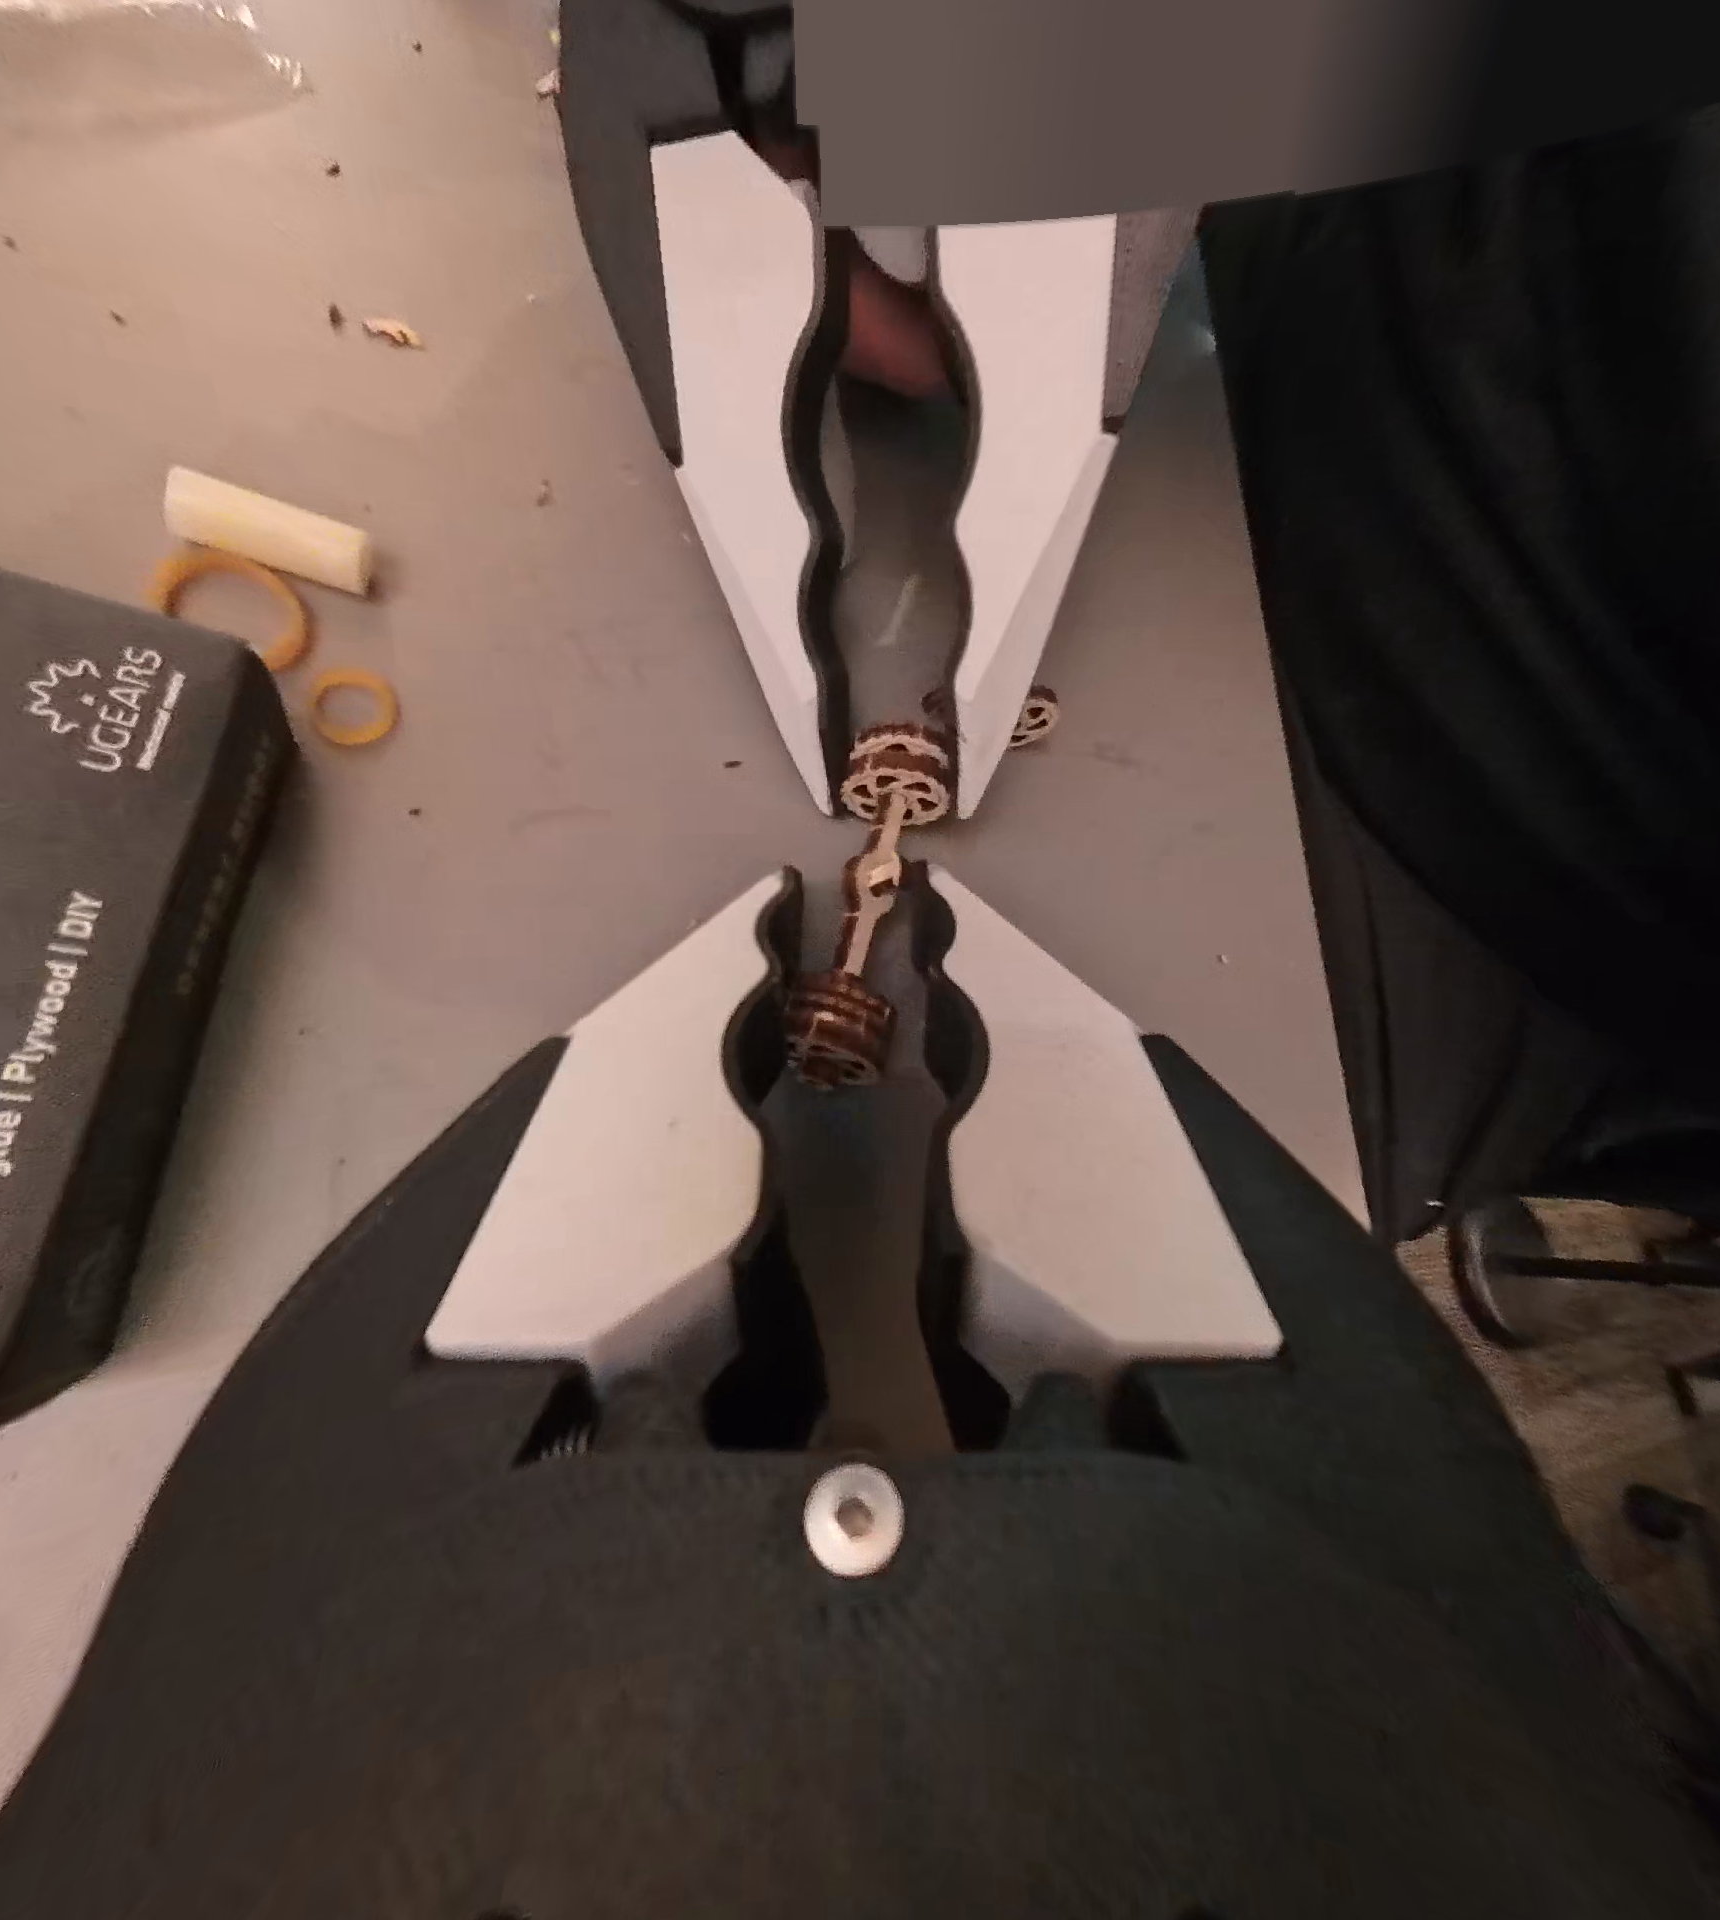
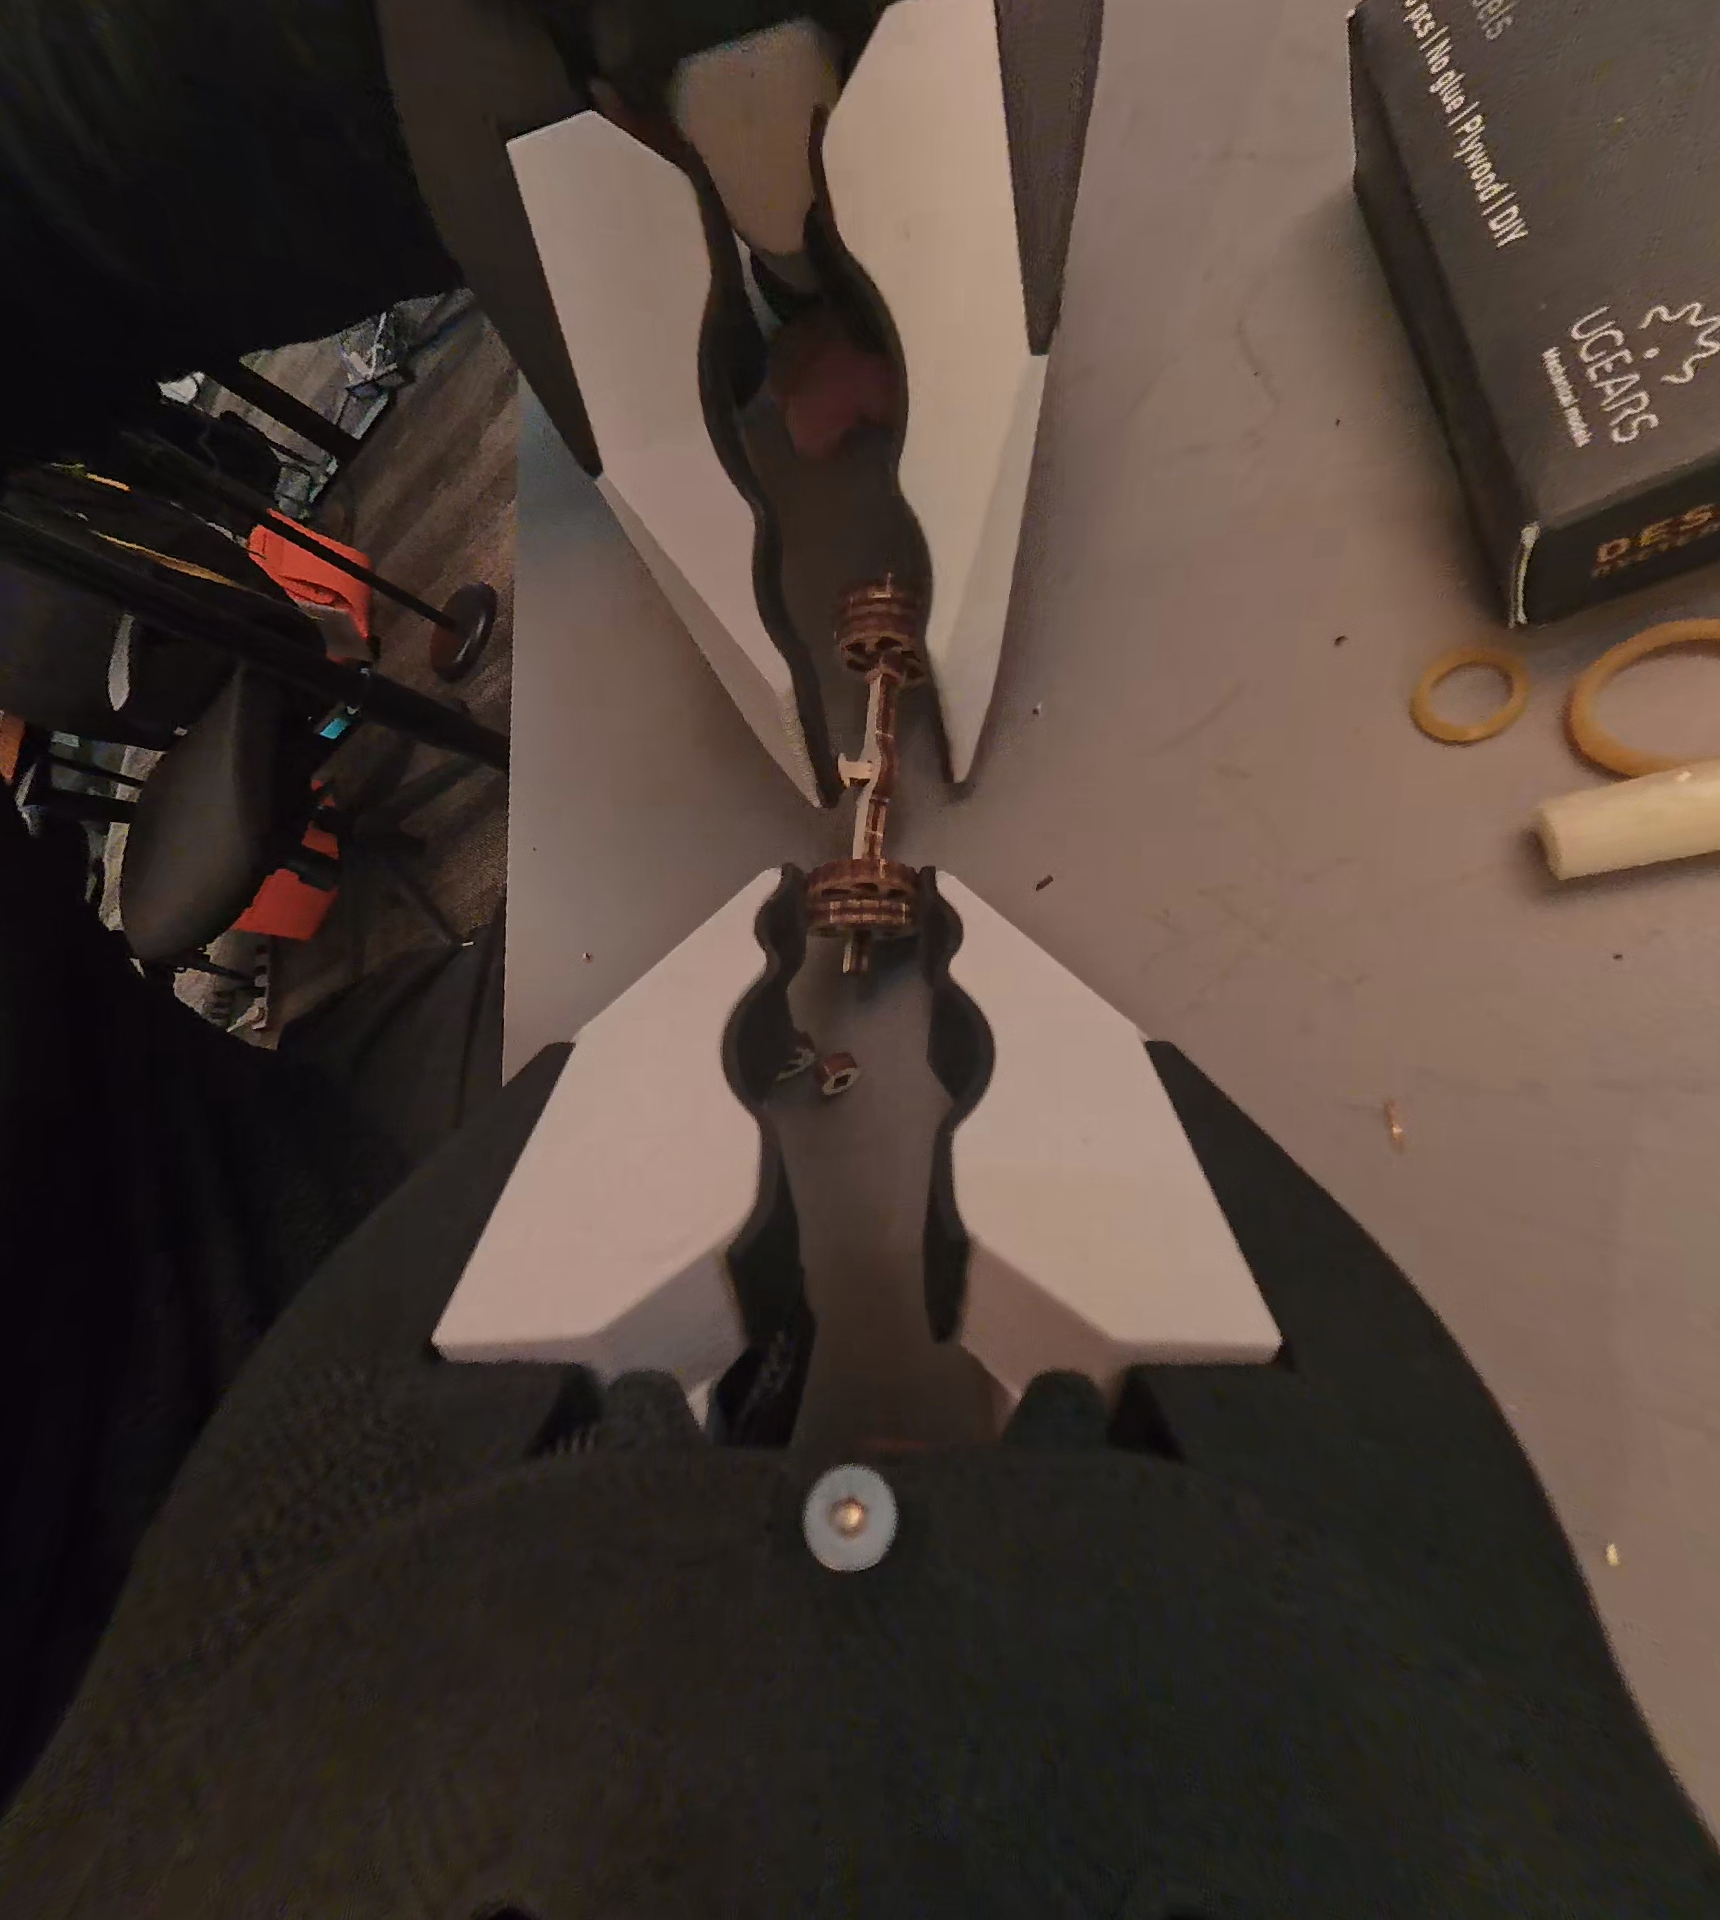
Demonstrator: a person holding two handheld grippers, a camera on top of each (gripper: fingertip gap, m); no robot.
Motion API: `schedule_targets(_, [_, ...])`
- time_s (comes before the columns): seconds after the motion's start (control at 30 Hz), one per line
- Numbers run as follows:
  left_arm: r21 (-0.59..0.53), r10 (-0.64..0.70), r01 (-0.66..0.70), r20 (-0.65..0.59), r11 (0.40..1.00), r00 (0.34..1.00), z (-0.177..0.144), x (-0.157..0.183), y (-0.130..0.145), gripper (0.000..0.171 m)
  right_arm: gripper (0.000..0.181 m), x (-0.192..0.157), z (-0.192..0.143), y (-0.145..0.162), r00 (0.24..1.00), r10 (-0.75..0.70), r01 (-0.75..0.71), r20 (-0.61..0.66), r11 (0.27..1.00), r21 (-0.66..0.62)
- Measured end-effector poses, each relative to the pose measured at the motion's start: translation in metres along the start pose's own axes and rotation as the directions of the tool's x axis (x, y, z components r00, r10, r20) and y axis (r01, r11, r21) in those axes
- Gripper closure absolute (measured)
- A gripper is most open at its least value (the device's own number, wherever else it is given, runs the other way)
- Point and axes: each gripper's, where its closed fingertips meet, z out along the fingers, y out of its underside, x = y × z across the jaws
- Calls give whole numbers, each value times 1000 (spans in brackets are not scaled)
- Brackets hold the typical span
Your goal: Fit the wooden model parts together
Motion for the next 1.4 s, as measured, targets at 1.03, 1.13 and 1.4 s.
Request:
schedule_targets(1.03, [-33, -135, 132, -144, 991, 980, -1, 5, 4, 163, 161, 0, 0, 0, 1000, 16, -16, 13, 1000, -8])
schedule_targets(1.13, [-35, -120, 117, -135, 993, 983, -1, 5, 4, 163, 161, 0, 1, 1, 1000, 18, -18, 14, 1000, -8])
schedule_targets(1.4, [-48, -88, 82, -124, 995, 988, 0, 4, 4, 165, 161, 0, 1, 1, 1000, 23, -22, 18, 1000, -8])
